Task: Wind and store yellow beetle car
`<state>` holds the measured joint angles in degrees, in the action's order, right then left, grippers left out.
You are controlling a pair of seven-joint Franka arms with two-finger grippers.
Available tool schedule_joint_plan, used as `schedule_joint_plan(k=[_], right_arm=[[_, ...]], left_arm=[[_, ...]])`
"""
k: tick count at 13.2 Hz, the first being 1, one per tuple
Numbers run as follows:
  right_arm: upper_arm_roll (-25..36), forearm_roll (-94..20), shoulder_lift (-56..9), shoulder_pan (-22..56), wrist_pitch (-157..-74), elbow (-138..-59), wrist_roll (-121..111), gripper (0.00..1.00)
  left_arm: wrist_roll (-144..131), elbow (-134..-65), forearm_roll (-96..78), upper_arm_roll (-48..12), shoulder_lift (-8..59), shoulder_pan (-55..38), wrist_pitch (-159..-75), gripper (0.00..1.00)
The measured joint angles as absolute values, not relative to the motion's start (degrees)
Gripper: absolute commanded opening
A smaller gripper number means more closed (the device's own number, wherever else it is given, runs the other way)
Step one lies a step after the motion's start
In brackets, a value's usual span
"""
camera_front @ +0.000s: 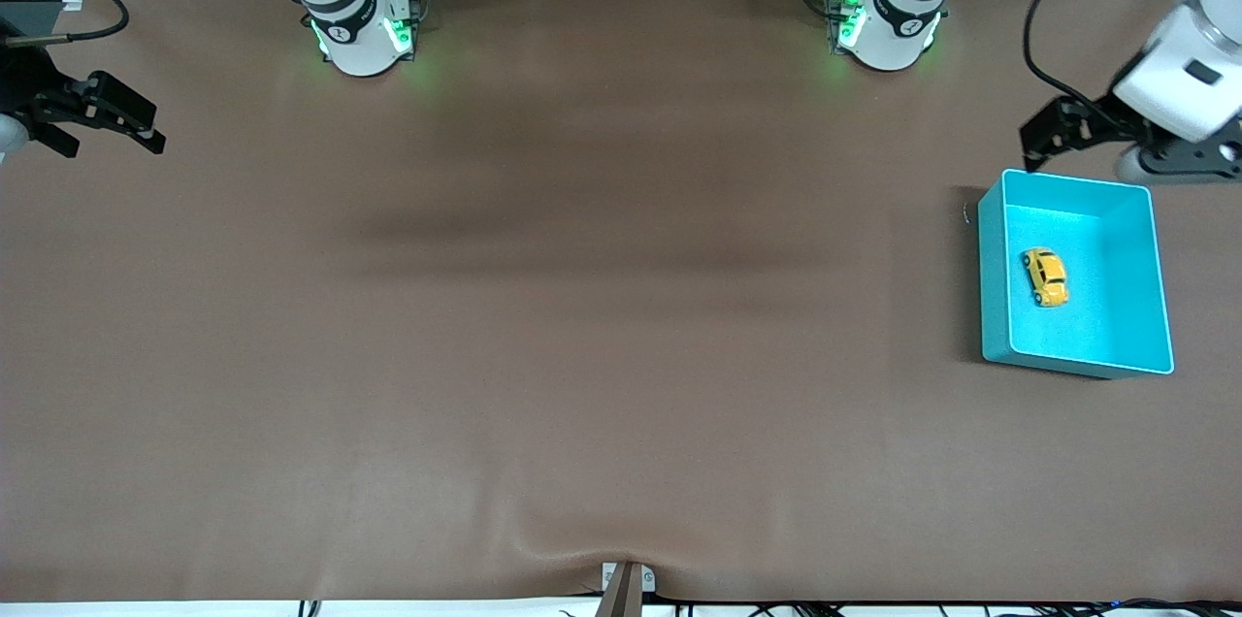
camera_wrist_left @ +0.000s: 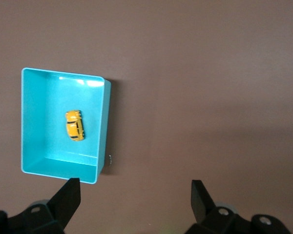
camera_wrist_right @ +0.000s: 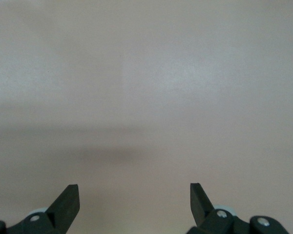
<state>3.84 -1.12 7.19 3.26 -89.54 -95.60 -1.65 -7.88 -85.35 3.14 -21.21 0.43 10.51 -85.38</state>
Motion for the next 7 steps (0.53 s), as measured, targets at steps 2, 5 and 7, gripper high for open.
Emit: schedule_joint_plan(k=[2, 5, 7], right_arm=[[4.09, -1.12, 7.19, 3.24, -89.43, -95.75, -1.65, 1.00], [4.28, -1.12, 7.18, 3.22, -89.38, -95.90, -1.65, 1.00], [4.28, -1.12, 7.18, 3.22, -89.38, -95.94, -1.65, 1.00]], left_arm=[[-7.88, -85.34, 0.03, -21.33, -0.17, 10.58, -83.20, 1.00], [-7.13, -85.51, -1.67, -21.18, -0.15, 10.71, -81.30, 1.00], [-6.66, -85.52, -1.68, -21.06, -0.12, 10.75, -81.24, 1.00]])
